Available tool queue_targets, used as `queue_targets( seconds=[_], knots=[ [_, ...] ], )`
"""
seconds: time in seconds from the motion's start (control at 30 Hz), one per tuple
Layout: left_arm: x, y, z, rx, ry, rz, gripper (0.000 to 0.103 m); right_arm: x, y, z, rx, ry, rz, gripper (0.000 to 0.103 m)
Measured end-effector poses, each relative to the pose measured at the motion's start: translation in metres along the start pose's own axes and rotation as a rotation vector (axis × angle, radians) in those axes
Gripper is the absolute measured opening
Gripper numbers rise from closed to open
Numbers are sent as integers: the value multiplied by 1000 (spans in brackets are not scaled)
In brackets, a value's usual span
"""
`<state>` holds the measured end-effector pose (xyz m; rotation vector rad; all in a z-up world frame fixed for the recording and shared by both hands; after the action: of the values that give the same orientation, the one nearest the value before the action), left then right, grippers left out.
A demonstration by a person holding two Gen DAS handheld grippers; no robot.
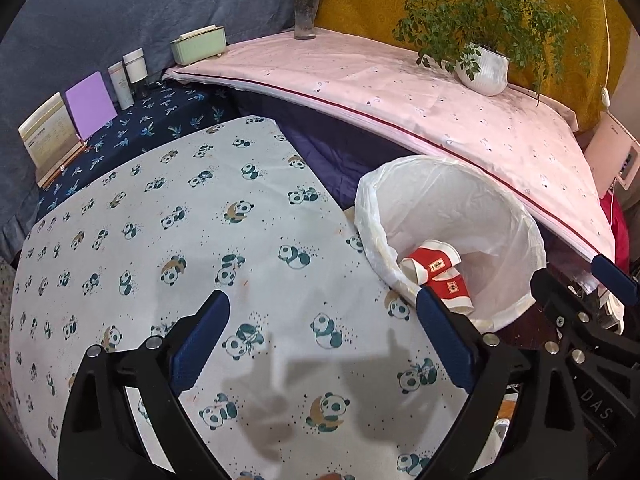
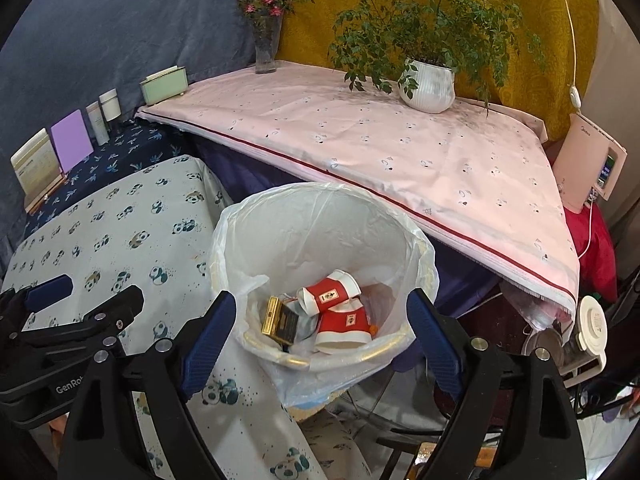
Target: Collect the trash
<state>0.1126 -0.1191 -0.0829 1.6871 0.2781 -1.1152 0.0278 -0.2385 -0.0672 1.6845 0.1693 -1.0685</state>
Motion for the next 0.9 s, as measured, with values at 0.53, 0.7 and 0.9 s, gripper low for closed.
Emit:
queue_targets(
  seconds=[0.53,0.7,0.9],
  knots=[
    [-8,-24,5,-1,19,-11,94,-17,-22,8,-8,-26,9,96],
    [-8,-33,6,-4,24,-17,94,-18,-28,9,-25,-16,11,96],
    [-5,-39,1,-12,38,-27,95,-25,-31,15,-14,-24,41,96]
  ],
)
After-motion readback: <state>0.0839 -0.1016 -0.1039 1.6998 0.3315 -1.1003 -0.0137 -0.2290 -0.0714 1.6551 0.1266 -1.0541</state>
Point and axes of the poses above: each gripper's, at about its wrist camera, not at the fingertips, and x roughly the way its jaws point, z to its right, y to its top, the point moved 7 cm from there along x, roughly the way its jaws point, and after that the axes turned 4 degrees about x, right-handed, at the moved point
